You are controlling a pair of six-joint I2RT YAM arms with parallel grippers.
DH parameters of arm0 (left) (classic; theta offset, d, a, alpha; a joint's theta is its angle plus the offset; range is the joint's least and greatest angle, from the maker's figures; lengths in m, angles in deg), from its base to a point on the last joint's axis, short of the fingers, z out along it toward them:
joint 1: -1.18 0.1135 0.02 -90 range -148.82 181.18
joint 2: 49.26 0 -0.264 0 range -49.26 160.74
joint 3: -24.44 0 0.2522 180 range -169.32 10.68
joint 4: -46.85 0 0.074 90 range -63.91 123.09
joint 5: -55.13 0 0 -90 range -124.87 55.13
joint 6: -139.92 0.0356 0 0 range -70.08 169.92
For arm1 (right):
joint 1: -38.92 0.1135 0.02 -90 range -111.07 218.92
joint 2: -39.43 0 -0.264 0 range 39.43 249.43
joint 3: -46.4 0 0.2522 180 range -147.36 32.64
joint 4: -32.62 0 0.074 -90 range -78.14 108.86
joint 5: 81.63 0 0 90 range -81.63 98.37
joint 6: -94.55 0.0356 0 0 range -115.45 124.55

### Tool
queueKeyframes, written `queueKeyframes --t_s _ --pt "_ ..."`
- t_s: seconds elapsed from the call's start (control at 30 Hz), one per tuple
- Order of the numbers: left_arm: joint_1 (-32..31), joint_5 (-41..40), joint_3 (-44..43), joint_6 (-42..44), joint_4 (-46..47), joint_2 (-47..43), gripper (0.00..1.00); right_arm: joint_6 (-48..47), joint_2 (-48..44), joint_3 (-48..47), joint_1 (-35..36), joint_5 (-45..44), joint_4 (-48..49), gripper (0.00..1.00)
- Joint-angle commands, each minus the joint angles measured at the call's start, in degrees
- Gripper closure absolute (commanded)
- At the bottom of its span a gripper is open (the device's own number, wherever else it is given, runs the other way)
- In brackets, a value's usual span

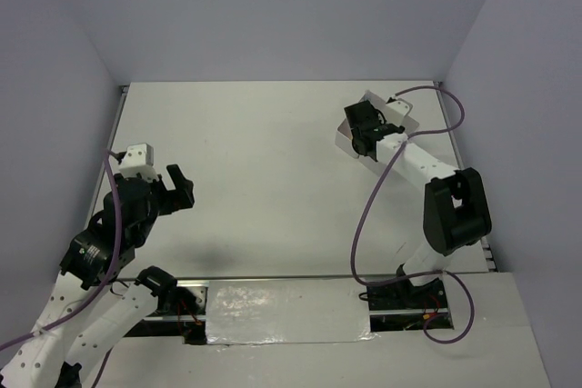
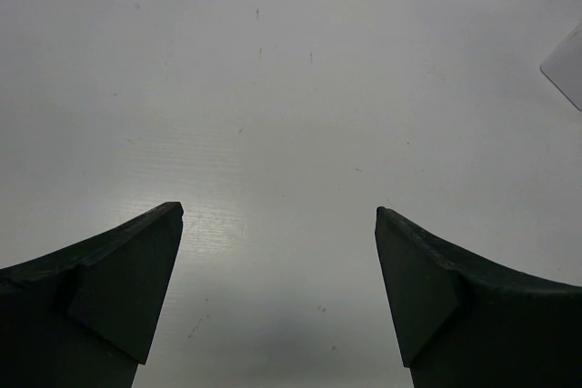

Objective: Sort the stationery into containers
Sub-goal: Place the stationery in the storage box.

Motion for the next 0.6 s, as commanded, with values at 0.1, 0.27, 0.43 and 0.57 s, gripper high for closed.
queueKeyframes --t_s 0.1,0.27,0.43,0.57 --pt "-0.5 0.3 0.1 1.3 2.8 -0.2 0.01 2.5 1.1 -1.5 -0.6 -3.9 -0.6 0.73" --pt "-0.5 0.2 0.1 1.2 2.9 -0.4 0.01 2.2 2.3 -1.7 -1.7 -4.2 -1.2 0.66" --pt "-0.6 0.2 0.1 1.2 2.8 -0.3 0.01 2.3 3.7 -1.4 -1.8 -4.9 -1.0 0.59" --pt "-0.8 0.4 0.2 1.3 2.9 -1.0 0.01 2.2 4.5 -2.1 -2.1 -4.0 -1.0 0.56"
